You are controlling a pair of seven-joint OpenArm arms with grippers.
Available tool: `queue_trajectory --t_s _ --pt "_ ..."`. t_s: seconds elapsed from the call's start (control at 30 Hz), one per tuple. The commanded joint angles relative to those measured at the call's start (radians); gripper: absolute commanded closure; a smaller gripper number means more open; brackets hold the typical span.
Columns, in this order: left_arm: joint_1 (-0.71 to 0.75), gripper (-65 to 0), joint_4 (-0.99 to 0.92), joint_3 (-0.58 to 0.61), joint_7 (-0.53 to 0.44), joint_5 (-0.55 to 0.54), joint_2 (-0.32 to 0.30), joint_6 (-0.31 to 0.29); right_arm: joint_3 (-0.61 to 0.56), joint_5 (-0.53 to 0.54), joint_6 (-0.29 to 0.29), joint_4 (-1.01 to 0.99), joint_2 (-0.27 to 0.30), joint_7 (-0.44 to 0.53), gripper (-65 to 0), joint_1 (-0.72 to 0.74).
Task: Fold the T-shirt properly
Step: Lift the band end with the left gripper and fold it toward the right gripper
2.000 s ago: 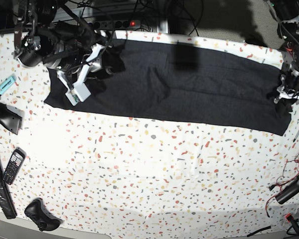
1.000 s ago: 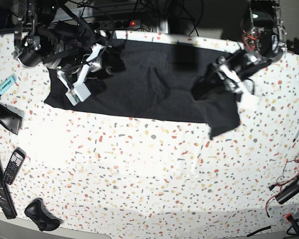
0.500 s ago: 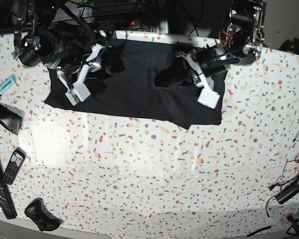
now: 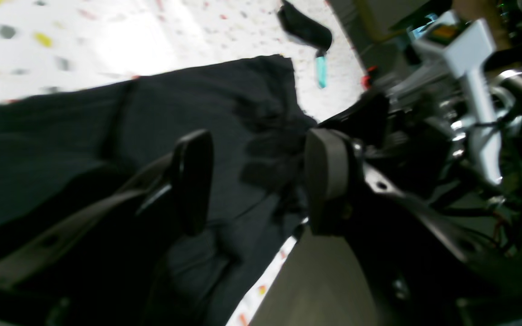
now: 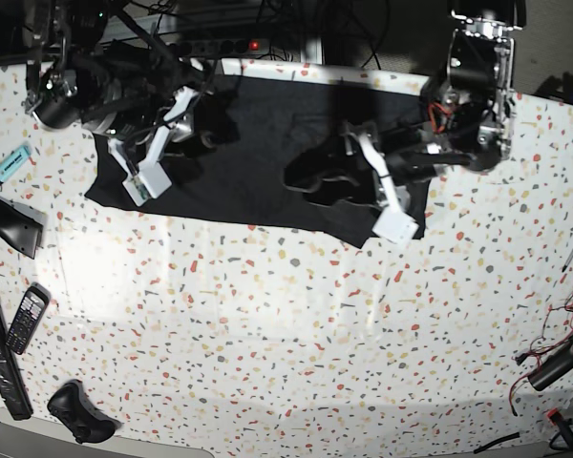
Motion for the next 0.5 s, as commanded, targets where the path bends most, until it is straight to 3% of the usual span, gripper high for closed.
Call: queue_trajectory --t_s 0.0,0.17,0.33,0.47 --pt "-0.013 -31.5 0.022 -0.033 -0.009 -0.027 -0.015 -0.01 0.021 -0.02 0.011 0.021 0.01 0.021 -23.5 0.026" --pt "0.012 -31.5 0.022 -0.133 0.023 -0.027 -0.086 -0.01 0.159 -0.173 0.011 0.021 0.01 0.021 -23.5 0.09" --pt "0.075 -31.3 0.022 -0.13 0.023 -0.027 -0.116 -0.01 0.319 -0.164 0.011 0.02 0.012 0.035 -23.5 0.092" --pt "0.101 -31.3 0.022 -0.095 0.019 0.027 -0.111 -0.01 0.356 -0.134 0.011 0.02 0.012 0.032 -23.5 0.084"
